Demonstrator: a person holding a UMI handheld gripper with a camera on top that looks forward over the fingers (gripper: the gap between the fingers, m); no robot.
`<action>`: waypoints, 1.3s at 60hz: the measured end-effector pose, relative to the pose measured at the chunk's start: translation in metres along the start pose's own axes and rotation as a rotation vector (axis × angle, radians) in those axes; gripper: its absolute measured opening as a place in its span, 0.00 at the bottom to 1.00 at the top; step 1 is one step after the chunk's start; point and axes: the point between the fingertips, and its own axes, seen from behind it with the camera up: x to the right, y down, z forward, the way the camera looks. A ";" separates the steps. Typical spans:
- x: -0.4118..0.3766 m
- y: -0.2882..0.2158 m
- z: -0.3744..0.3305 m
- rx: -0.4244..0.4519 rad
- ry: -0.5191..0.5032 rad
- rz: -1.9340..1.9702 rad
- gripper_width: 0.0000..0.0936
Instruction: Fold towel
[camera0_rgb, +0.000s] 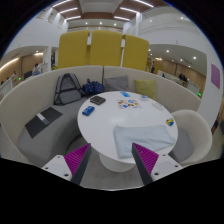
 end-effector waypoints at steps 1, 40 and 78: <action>0.001 0.000 0.008 -0.002 -0.001 -0.003 0.92; 0.034 0.062 0.251 -0.119 -0.128 -0.064 0.53; 0.246 -0.035 0.220 -0.084 -0.060 0.043 0.03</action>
